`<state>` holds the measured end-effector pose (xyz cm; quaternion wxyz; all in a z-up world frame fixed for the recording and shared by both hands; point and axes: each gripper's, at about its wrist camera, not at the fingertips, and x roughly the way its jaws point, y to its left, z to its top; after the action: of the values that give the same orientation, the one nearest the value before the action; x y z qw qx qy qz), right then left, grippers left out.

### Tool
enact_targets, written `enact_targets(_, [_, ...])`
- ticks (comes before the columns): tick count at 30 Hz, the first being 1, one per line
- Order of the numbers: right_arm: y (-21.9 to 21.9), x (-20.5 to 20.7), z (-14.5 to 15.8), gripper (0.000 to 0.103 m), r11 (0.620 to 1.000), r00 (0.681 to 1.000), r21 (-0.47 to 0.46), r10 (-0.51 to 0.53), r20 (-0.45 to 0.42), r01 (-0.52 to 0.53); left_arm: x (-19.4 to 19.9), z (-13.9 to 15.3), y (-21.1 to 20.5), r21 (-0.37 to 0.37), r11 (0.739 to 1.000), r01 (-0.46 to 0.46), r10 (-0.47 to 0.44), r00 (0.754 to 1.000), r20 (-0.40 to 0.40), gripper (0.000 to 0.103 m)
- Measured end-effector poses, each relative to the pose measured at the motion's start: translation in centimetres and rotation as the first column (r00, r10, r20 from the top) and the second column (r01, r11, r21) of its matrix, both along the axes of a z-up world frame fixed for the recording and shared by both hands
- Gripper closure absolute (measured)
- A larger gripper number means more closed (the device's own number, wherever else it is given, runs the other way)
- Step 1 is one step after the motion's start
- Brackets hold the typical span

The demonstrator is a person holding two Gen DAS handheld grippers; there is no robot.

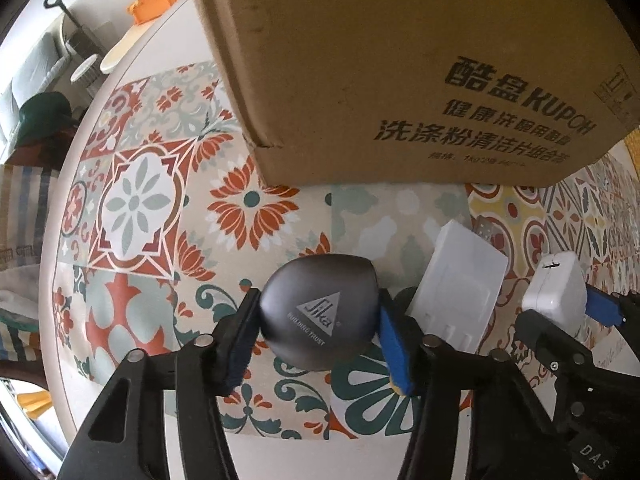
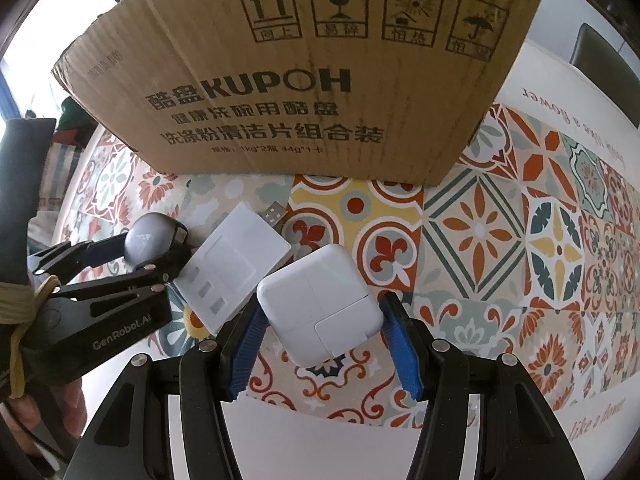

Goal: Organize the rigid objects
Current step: 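Lift and carry the grey case and white adapter over the box with both tools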

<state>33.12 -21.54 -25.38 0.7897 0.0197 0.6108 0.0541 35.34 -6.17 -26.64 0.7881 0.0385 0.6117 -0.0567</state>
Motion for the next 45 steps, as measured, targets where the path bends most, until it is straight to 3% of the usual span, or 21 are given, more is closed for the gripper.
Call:
enact_targets(8, [0.2,-0.5,0.2,0.045,1.0,1.0,0.01,-0.003,0.011,0.003,-0.7,0.7,0.6,-0.03,1.0,0.008,-0.007,1.0,0.008,0.048])
enact_targets(16, [0.5,-1.3,1.7,0.045,1.0,0.999,0.02,-0.011,0.037,0.01,-3.0,4.0,1.7,-0.046,0.999,0.012,-0.009,0.998,0.064,0.048])
enact_targets(27, [0.2,-3.4,6.3,0.045,0.998,0.99,0.045,-0.041,0.135,0.035,-5.4,9.3,2.1,-0.095,0.995,0.025,-0.01,0.988,0.153,0.048])
enact_targets(36, [0.5,-4.6,10.6,0.045,0.998,0.971,0.048,-0.046,0.236,0.036,-6.2,13.8,2.2,-0.125,0.991,0.052,-0.019,0.968,0.252,0.048])
enact_targets(45, [0.2,-5.8,14.7,0.045,0.996,0.937,0.078,-0.067,0.344,0.043,-6.9,18.3,2.1,-0.14,0.986,0.092,-0.035,0.932,0.362,0.048])
